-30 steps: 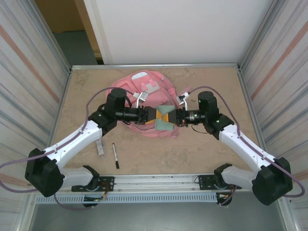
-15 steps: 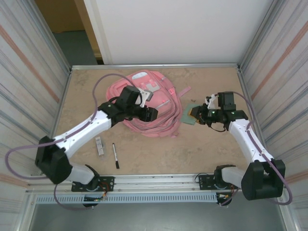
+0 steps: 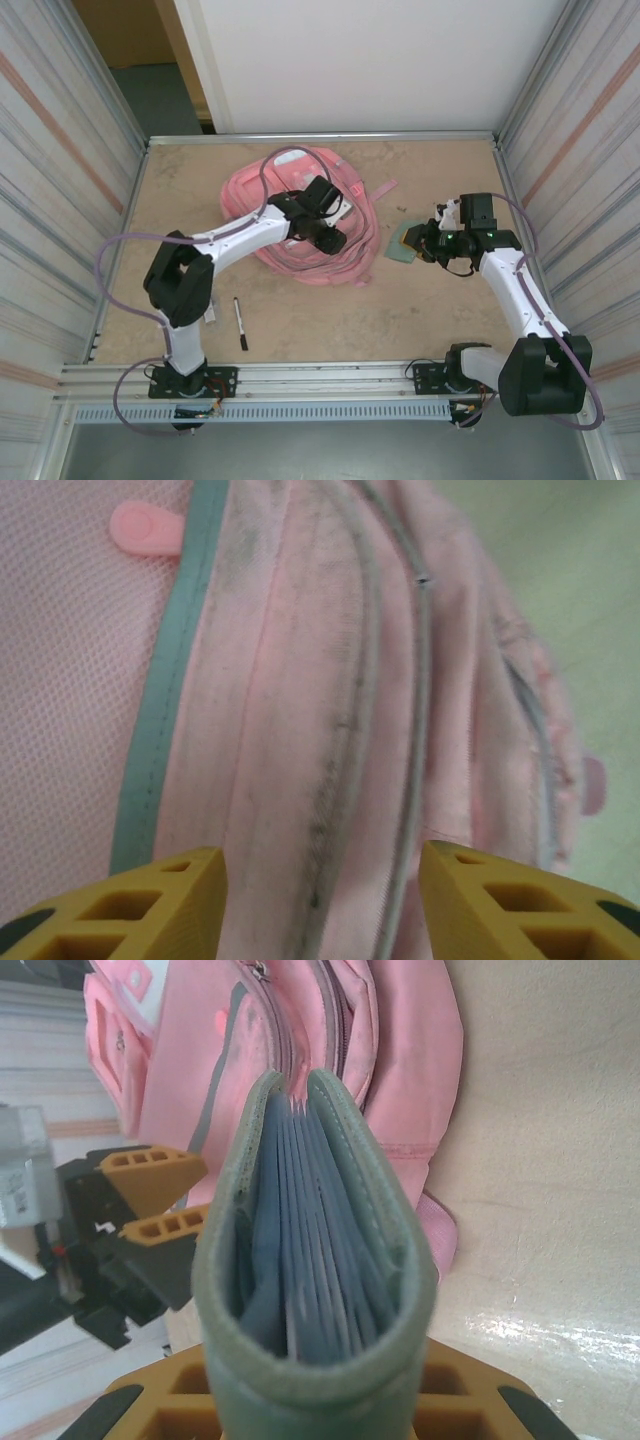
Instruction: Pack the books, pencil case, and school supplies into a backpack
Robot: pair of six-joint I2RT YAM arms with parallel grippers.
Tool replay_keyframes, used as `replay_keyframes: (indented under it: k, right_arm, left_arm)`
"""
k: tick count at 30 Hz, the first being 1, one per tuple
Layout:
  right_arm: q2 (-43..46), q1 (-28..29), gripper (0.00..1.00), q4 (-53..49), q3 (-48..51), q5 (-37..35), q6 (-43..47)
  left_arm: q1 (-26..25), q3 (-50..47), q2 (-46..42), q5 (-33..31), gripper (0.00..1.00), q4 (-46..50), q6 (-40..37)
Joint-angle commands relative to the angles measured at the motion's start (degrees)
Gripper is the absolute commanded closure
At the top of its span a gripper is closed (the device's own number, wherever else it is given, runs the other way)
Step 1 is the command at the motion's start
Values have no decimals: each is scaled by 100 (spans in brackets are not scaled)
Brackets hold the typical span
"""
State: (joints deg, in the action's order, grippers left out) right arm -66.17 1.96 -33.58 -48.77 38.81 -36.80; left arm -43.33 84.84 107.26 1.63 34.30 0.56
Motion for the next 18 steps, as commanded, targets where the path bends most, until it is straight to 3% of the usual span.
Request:
replay_keyframes:
  k: [1,6,11,13,16,18]
  right_arm:
    - [24,-11,98,-54,7,164,158]
    - [101,-1,98,168,169,215,24]
    - [56,31,97,357,286,353,-120]
    - [17,39,97,405,318,414,-148]
    - [10,45,97,411,324,462,-178]
    - [26,65,97,494,382,418,-209]
  left_arm:
    - [5,286,289,-683,54,347,-165]
    - [-9,436,666,-867,71,358,-226]
    - [-36,533,679,-889,75,347,-307]
    - [-44,489,585,-829,74,249,-384]
    - [-61,365,481,-523,59,79,-494]
    - [-80,254,488,-396,56,-64,-552]
